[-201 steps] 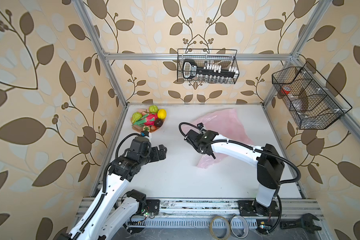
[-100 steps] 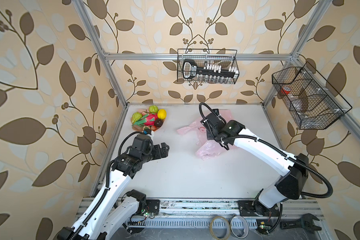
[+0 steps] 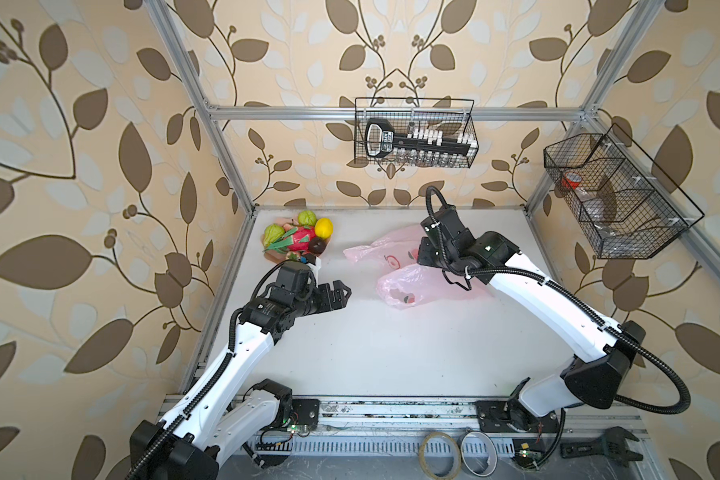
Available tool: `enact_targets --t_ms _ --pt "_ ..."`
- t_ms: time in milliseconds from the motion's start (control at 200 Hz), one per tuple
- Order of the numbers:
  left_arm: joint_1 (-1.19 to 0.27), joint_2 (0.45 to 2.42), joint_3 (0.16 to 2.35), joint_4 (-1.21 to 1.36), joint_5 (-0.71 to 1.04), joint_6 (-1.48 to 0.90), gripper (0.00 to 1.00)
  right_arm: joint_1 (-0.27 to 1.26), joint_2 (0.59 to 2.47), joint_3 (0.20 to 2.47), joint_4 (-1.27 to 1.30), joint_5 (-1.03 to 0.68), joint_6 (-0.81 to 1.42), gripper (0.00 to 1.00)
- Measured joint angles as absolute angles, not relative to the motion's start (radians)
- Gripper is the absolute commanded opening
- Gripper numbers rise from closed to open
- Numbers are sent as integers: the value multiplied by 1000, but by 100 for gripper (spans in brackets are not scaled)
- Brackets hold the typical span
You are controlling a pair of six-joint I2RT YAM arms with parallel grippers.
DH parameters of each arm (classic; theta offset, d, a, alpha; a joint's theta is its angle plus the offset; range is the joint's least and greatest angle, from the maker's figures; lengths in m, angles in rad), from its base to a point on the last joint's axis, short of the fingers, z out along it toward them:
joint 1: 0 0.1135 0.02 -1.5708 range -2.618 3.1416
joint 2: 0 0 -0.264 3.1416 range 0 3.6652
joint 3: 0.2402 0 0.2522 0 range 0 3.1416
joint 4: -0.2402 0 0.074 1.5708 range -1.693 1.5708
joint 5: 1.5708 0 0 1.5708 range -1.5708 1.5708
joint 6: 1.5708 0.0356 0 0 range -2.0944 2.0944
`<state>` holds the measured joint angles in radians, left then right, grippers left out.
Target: Place the fruits into the plastic bag
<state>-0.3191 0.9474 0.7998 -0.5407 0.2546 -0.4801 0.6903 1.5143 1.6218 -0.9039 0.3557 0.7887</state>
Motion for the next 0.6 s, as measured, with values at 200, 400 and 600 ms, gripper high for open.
enact_targets --t_ms 200,400,600 --pt "-313 983 825 -539 253 -493 99 671 1444 1583 -855 321 859 0" --pt "-240 1037 926 -553 289 -519 99 669 1418 1499 -796 292 925 0" --pt "-229 1046 937 -543 385 -551 99 661 1418 1463 -760 265 955 0"
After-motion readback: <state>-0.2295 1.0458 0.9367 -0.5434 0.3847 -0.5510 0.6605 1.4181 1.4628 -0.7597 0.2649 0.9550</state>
